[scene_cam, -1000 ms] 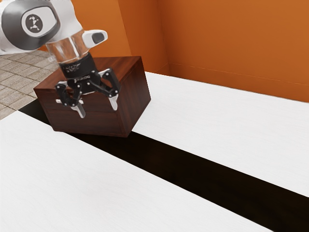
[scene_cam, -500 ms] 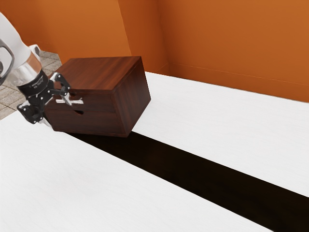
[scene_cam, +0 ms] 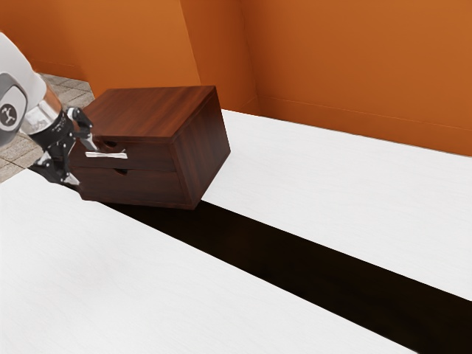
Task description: Pull the drawer handle with one arm to open the drawer
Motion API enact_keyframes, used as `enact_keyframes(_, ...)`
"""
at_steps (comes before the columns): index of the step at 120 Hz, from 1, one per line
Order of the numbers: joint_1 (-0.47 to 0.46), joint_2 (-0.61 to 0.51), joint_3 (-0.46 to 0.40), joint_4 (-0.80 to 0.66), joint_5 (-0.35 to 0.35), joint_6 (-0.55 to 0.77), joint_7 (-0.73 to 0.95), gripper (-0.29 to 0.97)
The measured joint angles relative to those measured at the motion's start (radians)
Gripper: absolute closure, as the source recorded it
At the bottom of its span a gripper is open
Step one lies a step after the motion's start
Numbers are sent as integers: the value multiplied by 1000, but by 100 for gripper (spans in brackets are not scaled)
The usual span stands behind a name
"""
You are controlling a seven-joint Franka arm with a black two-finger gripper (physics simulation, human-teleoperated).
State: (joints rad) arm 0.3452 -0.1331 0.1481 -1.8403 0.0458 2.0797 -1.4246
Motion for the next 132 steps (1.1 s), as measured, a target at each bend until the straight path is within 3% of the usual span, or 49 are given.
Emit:
enact_keyframes(57, 38, 174, 2, 116, 11, 69, -57, 9)
enact_keyframes(132, 59, 258, 1, 138, 2, 194, -44, 12)
